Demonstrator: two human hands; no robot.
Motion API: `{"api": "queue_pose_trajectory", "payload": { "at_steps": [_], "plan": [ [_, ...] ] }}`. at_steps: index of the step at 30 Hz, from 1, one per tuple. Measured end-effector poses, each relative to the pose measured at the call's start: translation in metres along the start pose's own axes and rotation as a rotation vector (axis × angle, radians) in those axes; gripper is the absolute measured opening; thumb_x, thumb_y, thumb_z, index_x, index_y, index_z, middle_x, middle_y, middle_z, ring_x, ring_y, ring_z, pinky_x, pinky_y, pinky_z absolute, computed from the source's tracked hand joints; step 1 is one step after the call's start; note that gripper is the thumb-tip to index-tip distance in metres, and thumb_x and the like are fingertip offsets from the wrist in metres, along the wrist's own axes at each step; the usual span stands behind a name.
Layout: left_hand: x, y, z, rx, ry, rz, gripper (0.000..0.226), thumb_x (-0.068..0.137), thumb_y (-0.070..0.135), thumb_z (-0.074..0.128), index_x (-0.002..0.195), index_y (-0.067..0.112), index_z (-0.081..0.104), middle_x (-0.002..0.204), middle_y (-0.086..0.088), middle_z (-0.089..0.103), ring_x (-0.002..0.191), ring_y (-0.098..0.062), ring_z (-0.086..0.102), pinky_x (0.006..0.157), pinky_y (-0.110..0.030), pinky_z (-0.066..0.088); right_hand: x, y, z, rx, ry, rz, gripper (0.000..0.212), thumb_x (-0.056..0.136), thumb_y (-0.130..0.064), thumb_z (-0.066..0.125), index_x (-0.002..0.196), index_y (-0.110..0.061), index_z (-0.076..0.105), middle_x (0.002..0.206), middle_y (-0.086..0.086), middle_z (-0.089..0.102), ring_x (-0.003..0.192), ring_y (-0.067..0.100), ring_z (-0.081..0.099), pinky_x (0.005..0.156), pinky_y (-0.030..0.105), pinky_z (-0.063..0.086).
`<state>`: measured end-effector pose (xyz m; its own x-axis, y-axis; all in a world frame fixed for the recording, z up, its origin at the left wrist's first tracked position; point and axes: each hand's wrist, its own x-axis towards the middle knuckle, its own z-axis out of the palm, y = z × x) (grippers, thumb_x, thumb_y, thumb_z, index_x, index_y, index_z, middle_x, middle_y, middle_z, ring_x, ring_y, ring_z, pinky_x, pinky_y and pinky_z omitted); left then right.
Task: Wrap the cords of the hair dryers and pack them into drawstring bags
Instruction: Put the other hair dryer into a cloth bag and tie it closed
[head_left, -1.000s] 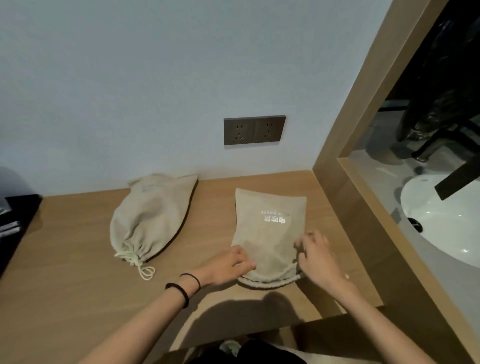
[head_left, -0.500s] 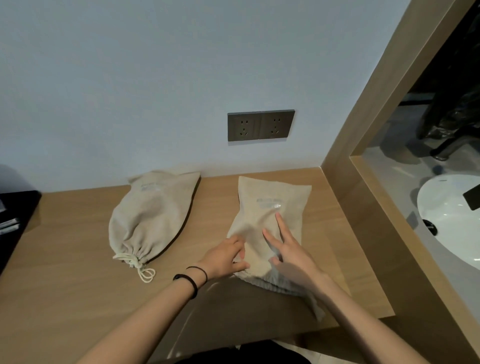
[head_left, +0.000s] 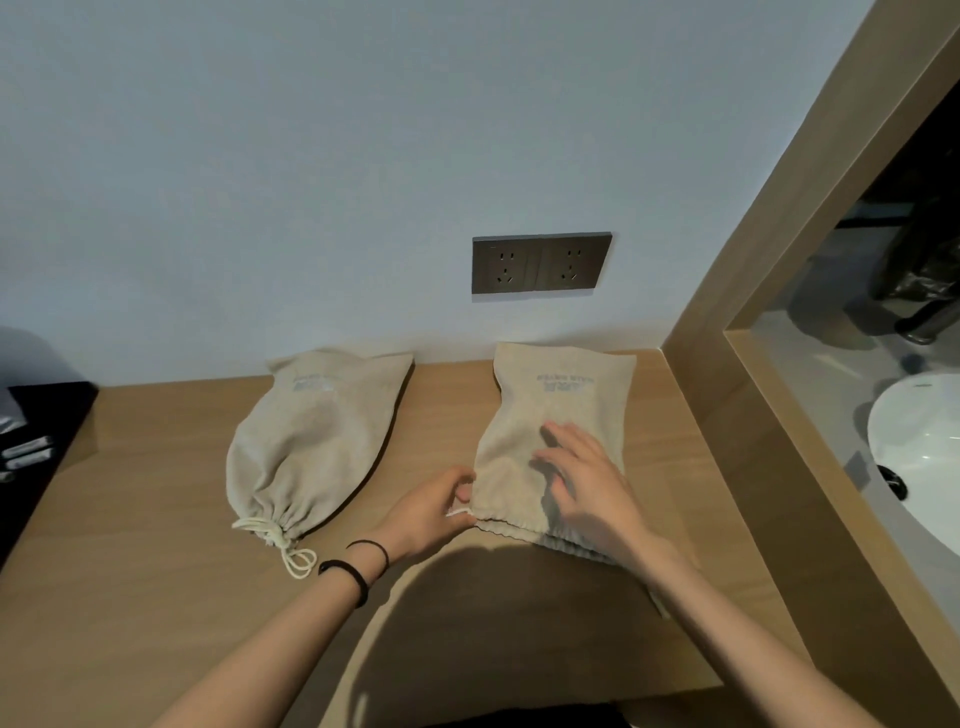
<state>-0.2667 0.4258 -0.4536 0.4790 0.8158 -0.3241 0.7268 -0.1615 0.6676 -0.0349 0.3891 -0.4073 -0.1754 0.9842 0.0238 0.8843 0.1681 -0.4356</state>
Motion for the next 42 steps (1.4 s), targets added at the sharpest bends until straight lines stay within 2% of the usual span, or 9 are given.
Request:
{"api": "queue_pose_trajectory", "payload": {
  "at_steps": [4, 7, 11, 15, 19, 25, 35, 39, 42],
  "plan": [
    [-0.012, -0.011, 0.002, -0.010, -0.022, -0.109, 0.029, 0.089, 0.030, 0.062, 0.114, 0.024, 0.049, 0.082, 0.010, 0.062, 0.078, -0.010, 0.060, 0.078, -0.031, 0.051, -0.012, -0.022, 0.027, 0.157, -0.035, -0.034, 0.031, 0.091, -0.013, 0.053, 0.119, -0.020, 0.065, 0.134, -0.011, 0.053, 0.127, 0.001, 0.034, 0.108, 0.007, 0.014],
    [-0.017, -0.018, -0.001, -0.028, -0.034, -0.143, 0.019, 0.090, 0.030, 0.061, 0.104, 0.023, 0.051, 0.076, 0.008, 0.064, 0.073, -0.012, 0.060, 0.078, -0.036, 0.052, -0.009, -0.036, 0.047, 0.169, -0.147, -0.027, 0.035, 0.092, -0.022, 0.052, 0.126, -0.025, 0.059, 0.134, -0.013, 0.051, 0.127, 0.002, 0.036, 0.113, 0.022, 0.025],
    [-0.024, -0.013, -0.011, -0.106, -0.016, -0.145, 0.007, 0.096, 0.023, 0.050, 0.094, 0.018, 0.053, 0.071, 0.007, 0.057, 0.066, -0.010, 0.054, 0.065, -0.025, 0.043, 0.000, -0.052, 0.064, 0.135, -0.304, 0.029, 0.039, 0.094, -0.030, 0.049, 0.131, -0.038, 0.050, 0.128, -0.011, 0.049, 0.118, 0.009, 0.042, 0.106, 0.026, 0.032],
    [-0.031, -0.006, -0.020, -0.182, -0.103, -0.169, 0.016, 0.100, 0.022, 0.043, 0.087, 0.017, 0.051, 0.065, 0.004, 0.052, 0.058, -0.007, 0.050, 0.060, -0.019, 0.041, 0.014, -0.064, 0.064, -0.040, -0.343, -0.066, 0.028, 0.098, -0.030, 0.042, 0.121, -0.031, 0.058, 0.122, -0.009, 0.055, 0.112, 0.015, 0.039, 0.098, 0.031, 0.032],
    [-0.036, 0.000, -0.027, -0.009, -0.152, -0.076, 0.027, 0.100, 0.024, 0.044, 0.097, 0.007, 0.065, 0.062, 0.010, 0.047, 0.054, -0.002, 0.042, 0.053, -0.010, 0.033, 0.019, -0.058, 0.060, -0.098, -0.331, -0.161, 0.030, 0.099, -0.037, 0.039, 0.115, -0.027, 0.062, 0.116, -0.010, 0.059, 0.106, 0.014, 0.040, 0.092, 0.031, 0.030],
    [-0.038, -0.004, -0.046, 0.142, -0.044, 0.034, 0.032, 0.100, 0.027, 0.045, 0.082, 0.009, 0.065, 0.083, -0.007, 0.062, 0.068, -0.009, 0.047, 0.062, -0.014, 0.032, 0.019, -0.038, 0.040, -0.132, -0.216, -0.224, 0.030, 0.097, -0.041, 0.043, 0.109, -0.031, 0.068, 0.105, -0.018, 0.066, 0.094, 0.010, 0.041, 0.083, 0.030, 0.031],
    [-0.031, -0.013, -0.063, 0.246, 0.050, 0.064, 0.034, 0.098, 0.032, 0.047, 0.078, 0.013, 0.066, 0.080, 0.004, 0.058, 0.073, -0.010, 0.050, 0.068, -0.020, 0.034, 0.010, -0.008, 0.026, -0.097, -0.200, -0.119, 0.030, 0.095, -0.044, 0.042, 0.085, -0.030, 0.067, 0.099, -0.026, 0.065, 0.093, 0.007, 0.035, 0.087, 0.031, 0.027],
    [-0.032, -0.010, -0.056, 0.242, 0.078, 0.033, 0.030, 0.096, 0.038, 0.049, 0.091, 0.016, 0.068, 0.088, 0.001, 0.063, 0.077, -0.016, 0.055, 0.070, -0.026, 0.042, -0.007, -0.003, 0.021, 0.078, -0.110, -0.065, 0.019, 0.091, -0.041, 0.056, 0.104, -0.037, 0.070, 0.111, -0.031, 0.057, 0.102, 0.002, 0.041, 0.091, 0.024, 0.023],
    [-0.032, -0.004, -0.046, 0.252, 0.089, 0.060, 0.032, 0.095, 0.042, 0.050, 0.115, 0.018, 0.057, 0.110, 0.003, 0.057, 0.095, -0.010, 0.053, 0.080, -0.020, 0.042, -0.032, 0.010, 0.009, 0.224, 0.025, 0.008, 0.014, 0.086, -0.031, 0.067, 0.099, -0.031, 0.070, 0.103, -0.022, 0.059, 0.100, -0.005, 0.044, 0.087, 0.014, 0.032]
  ]
}}
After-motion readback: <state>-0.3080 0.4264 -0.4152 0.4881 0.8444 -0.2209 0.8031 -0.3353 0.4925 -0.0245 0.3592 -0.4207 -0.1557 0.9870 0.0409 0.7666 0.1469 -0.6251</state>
